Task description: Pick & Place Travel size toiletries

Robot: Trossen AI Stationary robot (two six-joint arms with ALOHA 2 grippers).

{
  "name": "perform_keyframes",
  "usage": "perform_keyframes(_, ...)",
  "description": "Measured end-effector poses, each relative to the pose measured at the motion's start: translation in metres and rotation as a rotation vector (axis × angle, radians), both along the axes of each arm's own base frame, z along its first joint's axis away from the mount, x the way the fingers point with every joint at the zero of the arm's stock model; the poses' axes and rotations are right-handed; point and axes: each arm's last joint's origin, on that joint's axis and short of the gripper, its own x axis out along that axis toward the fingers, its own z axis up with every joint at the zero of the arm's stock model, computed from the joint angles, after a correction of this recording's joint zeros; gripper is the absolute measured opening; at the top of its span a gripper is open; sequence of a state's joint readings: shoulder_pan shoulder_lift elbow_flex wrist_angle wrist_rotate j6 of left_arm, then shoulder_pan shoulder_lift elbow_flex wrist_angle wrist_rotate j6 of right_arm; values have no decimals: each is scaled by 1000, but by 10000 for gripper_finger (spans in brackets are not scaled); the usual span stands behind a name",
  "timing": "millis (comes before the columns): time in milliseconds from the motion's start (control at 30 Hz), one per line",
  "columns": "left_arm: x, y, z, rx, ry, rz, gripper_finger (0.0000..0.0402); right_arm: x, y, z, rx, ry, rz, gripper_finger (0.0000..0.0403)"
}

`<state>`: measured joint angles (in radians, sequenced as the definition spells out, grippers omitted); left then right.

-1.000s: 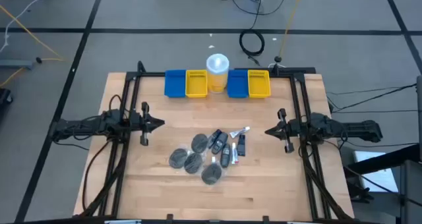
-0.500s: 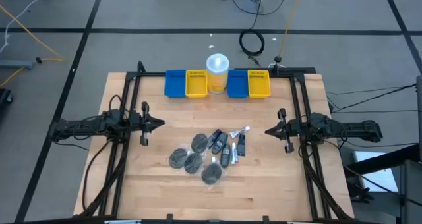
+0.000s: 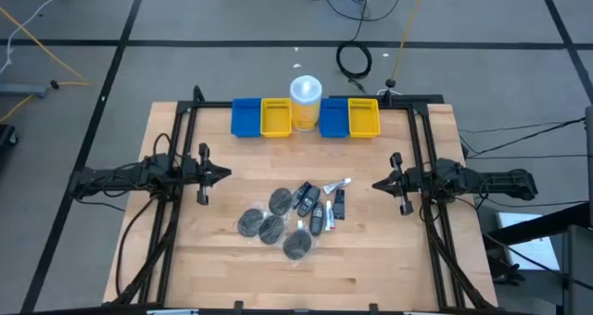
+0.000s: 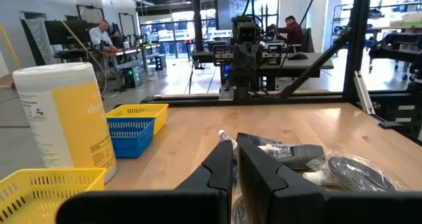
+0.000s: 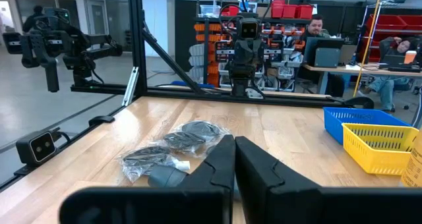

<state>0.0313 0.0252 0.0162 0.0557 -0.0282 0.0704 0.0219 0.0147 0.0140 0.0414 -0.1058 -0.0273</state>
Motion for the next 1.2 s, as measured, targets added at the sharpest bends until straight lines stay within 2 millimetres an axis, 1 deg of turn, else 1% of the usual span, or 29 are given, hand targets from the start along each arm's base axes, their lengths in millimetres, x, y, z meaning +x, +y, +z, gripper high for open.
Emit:
perform_keyframes(400, 0, 0, 0, 0, 0, 0, 26, 0, 0, 0, 0, -2, -1, 4)
perform_keyframes(533, 0, 0, 0, 0, 0, 0, 26, 0, 0, 4, 7, -42, 3, 4)
perform_keyframes(700, 0, 0, 0, 0, 0, 0, 26, -1, 0, 16, 104, -146, 15, 4)
perform_keyframes(800, 0, 0, 0, 0, 0, 0, 26, 1, 3, 20, 152, -179, 86, 4)
perform_keyframes(933, 0, 0, 0, 0, 0, 0, 26, 11, 7, 19, 168, -141, 134, 9)
perform_keyframes(1100, 0, 0, 0, 0, 0, 0, 26, 33, 14, 8, 146, -48, 24, 37)
perform_keyframes(1200, 0, 0, 0, 0, 0, 0, 26, 47, 18, -9, 110, 87, -46, 63)
